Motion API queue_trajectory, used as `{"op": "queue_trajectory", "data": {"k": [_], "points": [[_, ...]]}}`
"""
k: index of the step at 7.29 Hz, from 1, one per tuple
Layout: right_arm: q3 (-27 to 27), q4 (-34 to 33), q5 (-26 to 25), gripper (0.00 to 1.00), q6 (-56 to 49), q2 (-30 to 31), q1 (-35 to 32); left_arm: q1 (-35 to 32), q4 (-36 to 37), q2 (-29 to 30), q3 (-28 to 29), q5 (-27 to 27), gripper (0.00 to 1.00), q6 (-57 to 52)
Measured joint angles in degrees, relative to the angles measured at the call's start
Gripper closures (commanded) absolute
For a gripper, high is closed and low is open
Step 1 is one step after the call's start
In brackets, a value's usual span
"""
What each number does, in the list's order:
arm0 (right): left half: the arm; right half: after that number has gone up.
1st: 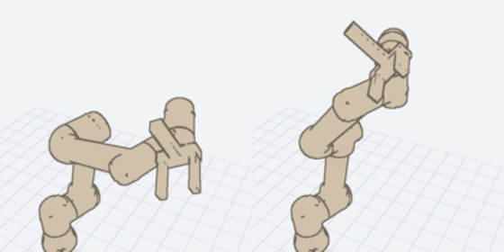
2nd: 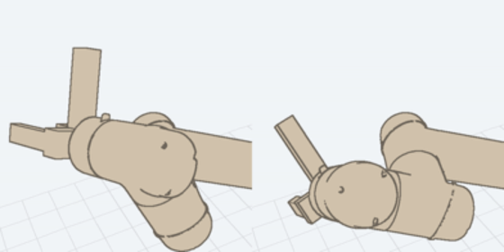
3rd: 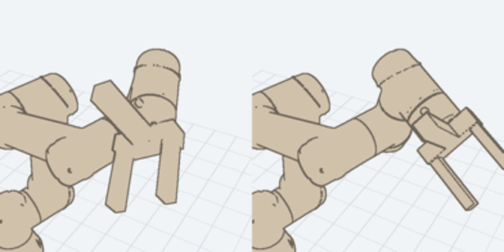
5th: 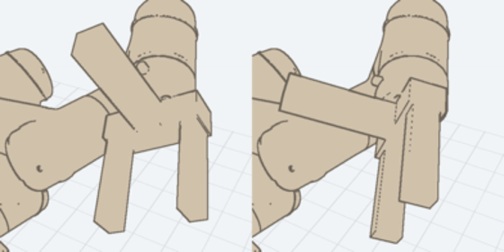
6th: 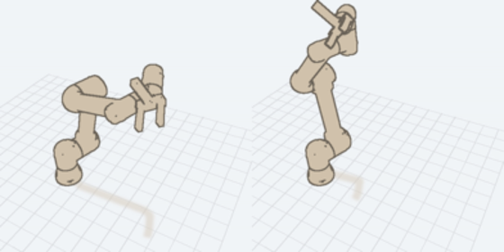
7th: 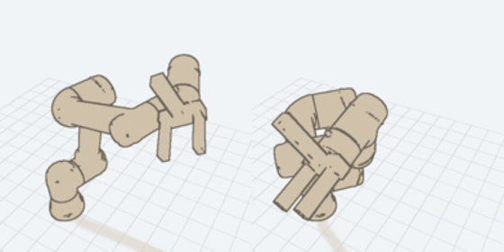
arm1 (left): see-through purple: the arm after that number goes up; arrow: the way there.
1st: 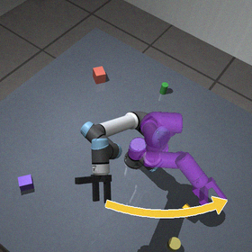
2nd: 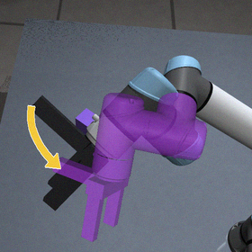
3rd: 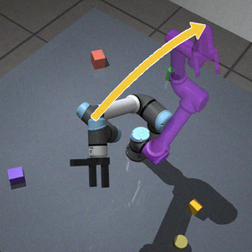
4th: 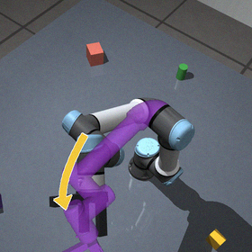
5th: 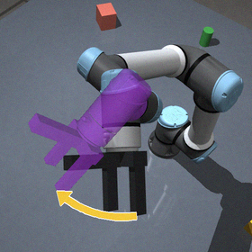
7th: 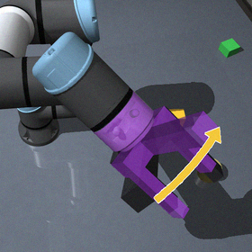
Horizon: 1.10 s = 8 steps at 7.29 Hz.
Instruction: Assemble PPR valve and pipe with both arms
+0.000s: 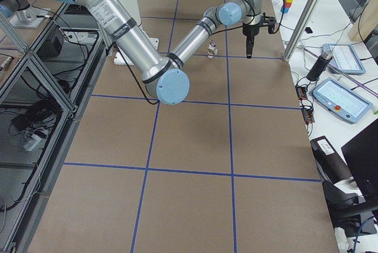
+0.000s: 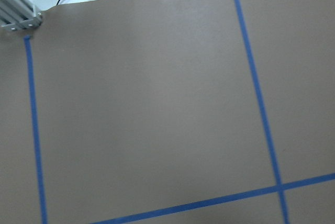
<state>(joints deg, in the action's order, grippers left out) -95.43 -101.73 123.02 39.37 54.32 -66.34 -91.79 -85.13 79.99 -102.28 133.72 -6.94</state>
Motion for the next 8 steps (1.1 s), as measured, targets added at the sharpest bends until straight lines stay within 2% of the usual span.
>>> {"op": "queue_trajectory", "data": {"k": [3, 5, 8], "points": [[0.0, 0.2, 2.6, 0.0, -26.0, 13.4, -9.0, -0.2, 0.2, 1.5, -0.3, 0.1, 0.0, 0.3], [0.3, 2.0, 4.2, 0.0, -38.5, 22.2, -14.6, -0.2, 0.0, 1.6, -1.0, 0.2, 0.0, 0.3], [2.7, 17.5, 5.2, 0.0, -42.3, 35.6, -18.5, -0.3, 0.1, 1.5, -1.2, 0.2, 0.0, 0.4]]}}
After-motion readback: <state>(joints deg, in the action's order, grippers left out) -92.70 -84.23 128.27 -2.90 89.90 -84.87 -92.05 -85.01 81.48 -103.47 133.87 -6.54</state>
